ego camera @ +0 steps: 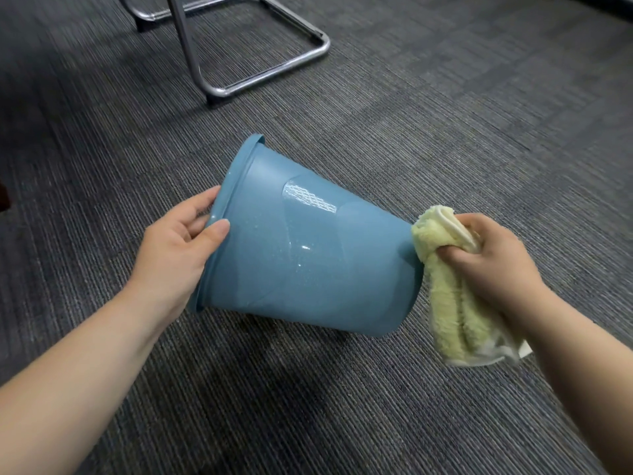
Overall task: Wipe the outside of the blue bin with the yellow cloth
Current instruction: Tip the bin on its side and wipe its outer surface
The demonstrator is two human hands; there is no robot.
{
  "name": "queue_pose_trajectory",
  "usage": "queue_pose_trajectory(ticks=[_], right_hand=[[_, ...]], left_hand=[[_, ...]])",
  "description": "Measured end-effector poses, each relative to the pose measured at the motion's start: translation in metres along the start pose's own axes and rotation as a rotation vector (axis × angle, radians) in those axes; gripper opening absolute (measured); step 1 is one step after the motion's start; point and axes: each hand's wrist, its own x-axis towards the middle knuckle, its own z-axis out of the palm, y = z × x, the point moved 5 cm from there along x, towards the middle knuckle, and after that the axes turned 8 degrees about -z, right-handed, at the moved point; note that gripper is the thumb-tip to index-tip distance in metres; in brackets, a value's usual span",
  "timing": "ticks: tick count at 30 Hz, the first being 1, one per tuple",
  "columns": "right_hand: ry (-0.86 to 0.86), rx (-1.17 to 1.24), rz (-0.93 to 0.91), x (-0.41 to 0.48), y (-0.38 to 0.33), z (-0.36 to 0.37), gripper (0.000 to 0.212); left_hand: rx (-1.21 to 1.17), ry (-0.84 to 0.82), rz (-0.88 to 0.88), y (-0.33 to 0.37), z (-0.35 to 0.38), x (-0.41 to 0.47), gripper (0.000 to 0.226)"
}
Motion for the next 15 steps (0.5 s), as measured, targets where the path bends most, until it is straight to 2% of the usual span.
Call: queue_pose_trajectory(ticks=[3,7,10,12,15], right_hand=[[-0.036,-0.056,-0.056,0.005,-0.013,-0.001,0.029],[-0.023,-0.103,-0.278,0.014,-0.052,0.007,0.029],[-0.067,-0.248,-0.391,0.019,-0.068,0.027,0.033],[-0.078,-0.331,-0.359,0.025,-0.059,0.032,0.034],[-0.061,-0.384,-0.196,0.030,-0.032,0.025,0.024]], left_hand=[[0.046,-0.044,0.001,-0.001,0.004,-0.002,0.042],[0.095,-0.080,0.035,0.005,0.008,-0.006,0.044],[0.107,-0.103,0.044,0.007,0.010,-0.009,0.045],[0.082,-0.105,0.047,0.007,0.009,-0.011,0.045],[0.049,-0.109,0.042,0.005,0.008,-0.012,0.045]])
